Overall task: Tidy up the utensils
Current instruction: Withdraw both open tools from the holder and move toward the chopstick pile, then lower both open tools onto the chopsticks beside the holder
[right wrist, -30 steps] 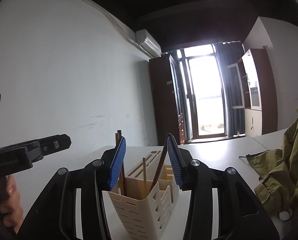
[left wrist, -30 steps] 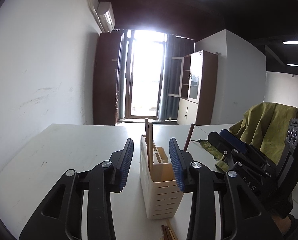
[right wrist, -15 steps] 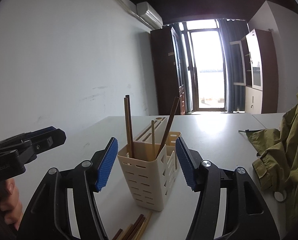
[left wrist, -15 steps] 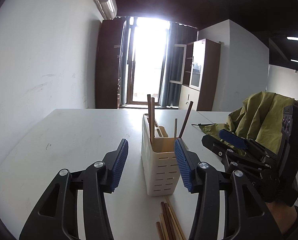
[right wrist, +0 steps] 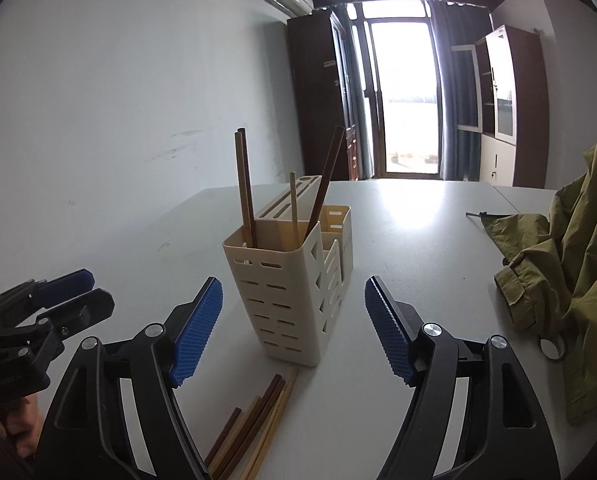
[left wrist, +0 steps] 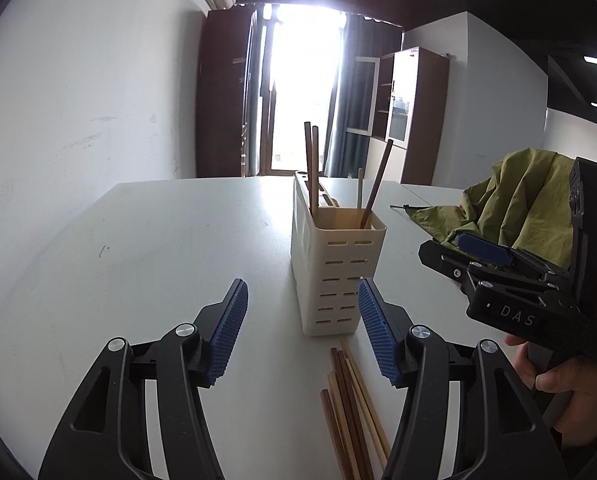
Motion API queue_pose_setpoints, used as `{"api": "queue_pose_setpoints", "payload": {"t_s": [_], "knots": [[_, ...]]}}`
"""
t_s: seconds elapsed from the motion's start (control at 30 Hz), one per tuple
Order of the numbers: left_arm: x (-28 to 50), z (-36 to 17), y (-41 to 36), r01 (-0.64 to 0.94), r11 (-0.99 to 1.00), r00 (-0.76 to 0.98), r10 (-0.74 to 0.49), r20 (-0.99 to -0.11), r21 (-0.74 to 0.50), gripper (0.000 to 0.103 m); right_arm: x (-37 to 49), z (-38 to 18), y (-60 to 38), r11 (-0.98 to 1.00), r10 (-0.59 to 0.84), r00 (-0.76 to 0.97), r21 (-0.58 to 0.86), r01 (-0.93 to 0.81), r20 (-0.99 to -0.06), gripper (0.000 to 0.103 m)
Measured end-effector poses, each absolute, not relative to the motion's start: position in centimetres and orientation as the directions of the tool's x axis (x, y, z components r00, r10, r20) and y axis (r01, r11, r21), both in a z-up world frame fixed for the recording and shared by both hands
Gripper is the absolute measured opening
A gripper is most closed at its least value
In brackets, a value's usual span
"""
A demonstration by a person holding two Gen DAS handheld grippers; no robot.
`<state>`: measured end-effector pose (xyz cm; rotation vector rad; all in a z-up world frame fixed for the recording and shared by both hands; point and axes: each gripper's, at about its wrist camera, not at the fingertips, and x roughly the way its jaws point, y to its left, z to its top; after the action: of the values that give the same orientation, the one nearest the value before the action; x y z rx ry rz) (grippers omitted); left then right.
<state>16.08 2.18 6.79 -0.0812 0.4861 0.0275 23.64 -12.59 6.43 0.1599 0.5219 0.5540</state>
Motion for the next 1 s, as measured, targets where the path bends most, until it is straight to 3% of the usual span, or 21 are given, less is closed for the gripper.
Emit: {"api": "queue_pose_setpoints", "payload": {"t_s": [0.53, 1.0], "knots": [[16.6, 1.0, 1.5, -0.026, 0.999, 0.799, -0.004, -0.601, -0.041, 0.058, 26.5, -1.1, -9.6, 0.880, 0.460, 0.591, 0.255, -0.400, -0.662, 0.075], [18.0, -3.1, 0.9, 0.018, 0.999, 0.713, -0.038, -0.700, -0.037, 0.058, 28.5, -4.7, -7.5, 0.884, 0.435, 0.498, 0.250, -0.396, -0.750, 0.075]]}}
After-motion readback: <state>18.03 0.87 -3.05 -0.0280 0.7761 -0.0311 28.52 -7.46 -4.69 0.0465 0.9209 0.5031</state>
